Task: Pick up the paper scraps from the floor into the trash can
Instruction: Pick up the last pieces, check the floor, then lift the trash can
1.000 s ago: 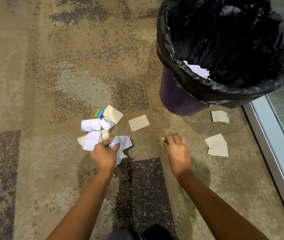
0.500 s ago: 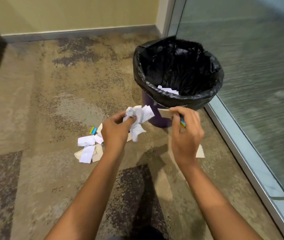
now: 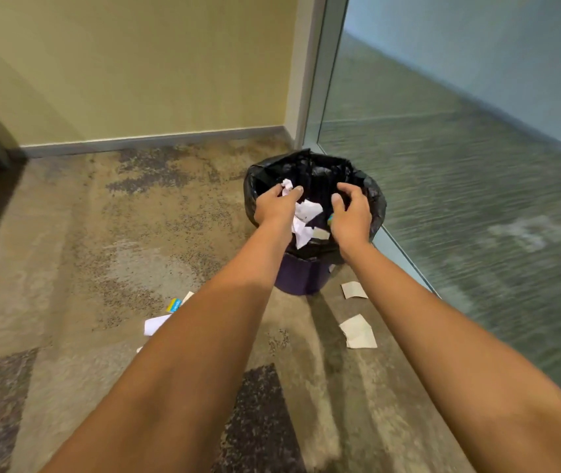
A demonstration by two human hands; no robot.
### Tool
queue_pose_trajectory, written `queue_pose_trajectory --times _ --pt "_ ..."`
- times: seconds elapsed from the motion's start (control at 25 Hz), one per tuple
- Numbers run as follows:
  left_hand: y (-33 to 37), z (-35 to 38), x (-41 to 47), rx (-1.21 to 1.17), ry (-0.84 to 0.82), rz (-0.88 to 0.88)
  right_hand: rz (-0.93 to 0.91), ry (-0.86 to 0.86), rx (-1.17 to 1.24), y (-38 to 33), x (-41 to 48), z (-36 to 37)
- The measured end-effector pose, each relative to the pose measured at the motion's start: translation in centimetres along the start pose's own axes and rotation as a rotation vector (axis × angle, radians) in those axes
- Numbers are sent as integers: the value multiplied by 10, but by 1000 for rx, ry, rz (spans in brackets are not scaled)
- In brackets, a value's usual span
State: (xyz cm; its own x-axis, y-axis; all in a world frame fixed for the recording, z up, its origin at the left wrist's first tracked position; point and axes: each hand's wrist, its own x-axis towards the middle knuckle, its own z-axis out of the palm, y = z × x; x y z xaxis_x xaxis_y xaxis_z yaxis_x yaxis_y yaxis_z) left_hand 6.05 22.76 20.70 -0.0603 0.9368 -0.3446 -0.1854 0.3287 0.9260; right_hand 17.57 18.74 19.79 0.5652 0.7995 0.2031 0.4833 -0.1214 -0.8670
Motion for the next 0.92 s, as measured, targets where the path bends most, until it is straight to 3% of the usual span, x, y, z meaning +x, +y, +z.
queue_pose_trajectory --times 0.2,0.44,0.64,0.92 --pt "-22 -18 -27 -100 -50 6 -175 -6 -47 7 -37 -22" --pt "-36 -53 -96 -145 -38 -11 -165 82 24 15 -109 -46" --pt "-76 -98 -139 138 -3 38 -171 16 -49 29 -152 -55" --pt "-173 -204 -161 696 112 44 -329 -102 -192 17 -146 -38"
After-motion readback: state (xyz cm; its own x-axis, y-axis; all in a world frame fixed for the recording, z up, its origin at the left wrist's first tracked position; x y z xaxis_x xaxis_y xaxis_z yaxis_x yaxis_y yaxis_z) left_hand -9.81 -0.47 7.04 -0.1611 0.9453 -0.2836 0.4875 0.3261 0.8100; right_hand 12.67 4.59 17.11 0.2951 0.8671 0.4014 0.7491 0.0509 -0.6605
